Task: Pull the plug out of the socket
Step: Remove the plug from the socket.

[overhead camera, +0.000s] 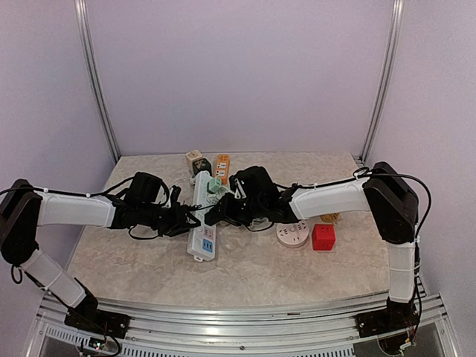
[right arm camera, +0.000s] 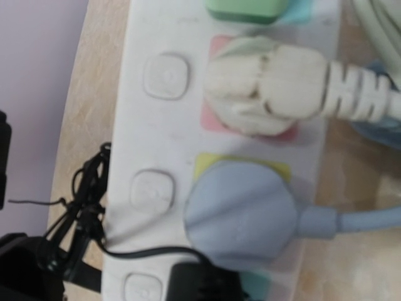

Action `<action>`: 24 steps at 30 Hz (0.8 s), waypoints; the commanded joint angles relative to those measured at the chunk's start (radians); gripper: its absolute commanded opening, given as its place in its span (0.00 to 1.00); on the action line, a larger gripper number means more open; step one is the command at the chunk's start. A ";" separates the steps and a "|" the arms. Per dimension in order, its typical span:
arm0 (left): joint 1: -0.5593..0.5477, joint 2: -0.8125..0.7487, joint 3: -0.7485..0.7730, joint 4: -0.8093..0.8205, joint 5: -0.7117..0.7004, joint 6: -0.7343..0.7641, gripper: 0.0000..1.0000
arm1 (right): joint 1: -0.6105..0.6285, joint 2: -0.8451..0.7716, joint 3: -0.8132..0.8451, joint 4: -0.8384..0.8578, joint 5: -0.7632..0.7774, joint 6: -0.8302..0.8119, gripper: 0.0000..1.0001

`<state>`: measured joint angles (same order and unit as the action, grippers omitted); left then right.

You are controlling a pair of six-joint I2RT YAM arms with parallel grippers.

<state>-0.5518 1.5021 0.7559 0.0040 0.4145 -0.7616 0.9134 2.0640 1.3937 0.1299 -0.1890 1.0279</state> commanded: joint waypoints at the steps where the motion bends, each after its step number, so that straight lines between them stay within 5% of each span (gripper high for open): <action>1: -0.011 0.000 0.033 0.123 0.073 0.049 0.00 | -0.008 -0.055 -0.003 -0.055 0.033 -0.052 0.00; 13: -0.011 0.015 0.045 0.095 0.055 0.065 0.00 | 0.045 -0.025 0.180 -0.340 0.237 -0.182 0.00; 24: -0.012 0.018 0.048 0.090 0.056 0.067 0.00 | 0.033 -0.035 0.168 -0.305 0.196 -0.160 0.00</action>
<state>-0.5583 1.5234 0.7635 0.0299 0.4435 -0.7612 0.9604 2.0571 1.5551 -0.1787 -0.0193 0.9184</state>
